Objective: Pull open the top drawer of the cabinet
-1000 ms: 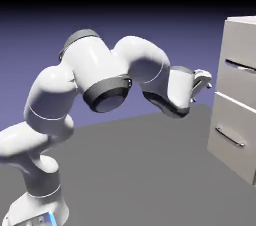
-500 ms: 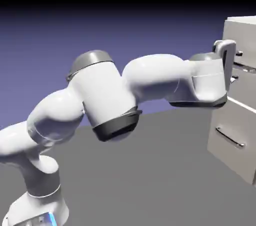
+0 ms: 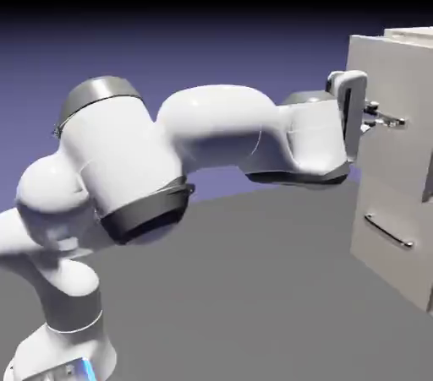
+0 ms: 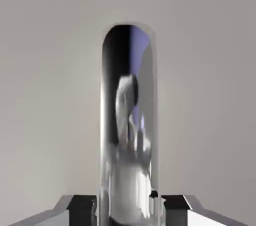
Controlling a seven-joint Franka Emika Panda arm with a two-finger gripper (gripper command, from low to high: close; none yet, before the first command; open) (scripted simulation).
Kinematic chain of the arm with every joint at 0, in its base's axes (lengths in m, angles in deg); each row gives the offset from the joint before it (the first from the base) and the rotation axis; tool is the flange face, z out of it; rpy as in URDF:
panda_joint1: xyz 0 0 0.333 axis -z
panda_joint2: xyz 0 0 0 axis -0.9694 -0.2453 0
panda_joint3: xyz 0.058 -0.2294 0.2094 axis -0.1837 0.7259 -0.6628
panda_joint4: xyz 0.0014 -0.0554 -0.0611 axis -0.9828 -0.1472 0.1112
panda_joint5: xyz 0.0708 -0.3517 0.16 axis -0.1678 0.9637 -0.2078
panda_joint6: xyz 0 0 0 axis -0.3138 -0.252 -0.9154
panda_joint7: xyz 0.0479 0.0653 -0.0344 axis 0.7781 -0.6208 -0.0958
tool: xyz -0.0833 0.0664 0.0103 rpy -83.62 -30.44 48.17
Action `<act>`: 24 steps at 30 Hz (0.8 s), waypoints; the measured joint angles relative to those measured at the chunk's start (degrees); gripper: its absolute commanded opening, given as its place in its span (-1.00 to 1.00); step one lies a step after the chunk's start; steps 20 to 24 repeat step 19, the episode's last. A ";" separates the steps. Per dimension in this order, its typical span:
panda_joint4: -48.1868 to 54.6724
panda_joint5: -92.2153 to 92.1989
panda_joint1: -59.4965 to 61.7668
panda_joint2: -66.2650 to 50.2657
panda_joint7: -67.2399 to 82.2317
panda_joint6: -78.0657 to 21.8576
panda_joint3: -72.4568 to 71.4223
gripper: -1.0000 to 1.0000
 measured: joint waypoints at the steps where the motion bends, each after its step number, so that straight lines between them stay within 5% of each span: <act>1: -1.88 -0.19 2.08 -0.31 0.03 -0.26 -1.49 -1.00; 16: -28.38 -7.26 33.21 -12.21 4.96 0.85 -22.35 -1.00; 17: -28.63 -7.38 33.54 -12.39 5.04 0.94 -22.54 1.00; 24: -28.63 -7.42 33.55 -12.39 5.08 0.95 -22.54 1.00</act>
